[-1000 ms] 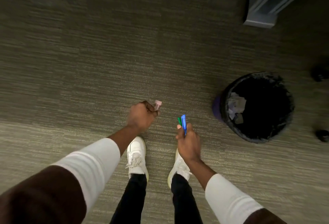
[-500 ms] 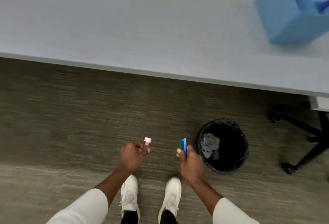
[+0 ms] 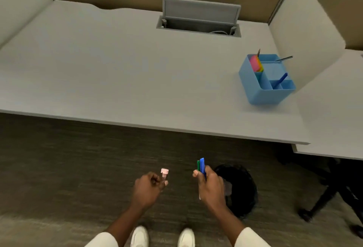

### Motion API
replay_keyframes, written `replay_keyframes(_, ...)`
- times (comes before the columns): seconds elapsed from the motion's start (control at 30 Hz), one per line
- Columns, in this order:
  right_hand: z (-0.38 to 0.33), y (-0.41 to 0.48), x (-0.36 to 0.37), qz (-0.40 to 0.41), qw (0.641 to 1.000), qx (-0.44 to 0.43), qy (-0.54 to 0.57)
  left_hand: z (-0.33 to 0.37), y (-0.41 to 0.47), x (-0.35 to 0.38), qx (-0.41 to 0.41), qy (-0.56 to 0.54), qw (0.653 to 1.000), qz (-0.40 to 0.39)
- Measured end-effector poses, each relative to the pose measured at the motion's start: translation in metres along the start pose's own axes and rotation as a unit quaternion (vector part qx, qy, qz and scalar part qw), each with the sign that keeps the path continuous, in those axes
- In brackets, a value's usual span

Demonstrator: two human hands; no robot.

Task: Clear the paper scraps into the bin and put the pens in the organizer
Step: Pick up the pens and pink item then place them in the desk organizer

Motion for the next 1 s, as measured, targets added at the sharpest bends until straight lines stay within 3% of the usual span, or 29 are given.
replay_keyframes(0.37,-0.037,-0.035,-0.118,-0.008,0.997,-0.026,0.078,0.13,-0.021,-0.04,0.085,-0.039,0.995,-0.019)
replay_keyframes(0.67,-0.033,-0.039,-0.189,-0.008,0.999,-0.029,0.039,0.222,-0.029,-0.049,0.146,-0.057,0.988,-0.007)
replay_keyframes(1.0,-0.032,-0.008,-0.253,0.091,0.992,0.008,0.092,0.281,-0.003,-0.045,0.186,-0.08,0.978,-0.038)
Point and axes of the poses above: each hand's wrist, its own y-axis towards the middle knuckle, its own x-axis out of the palm, z = x × y, the point moved 6 cm from there along y, towards the middle knuckle, and after that the axes turned 9 degrees about x, right-handed, at the moved point
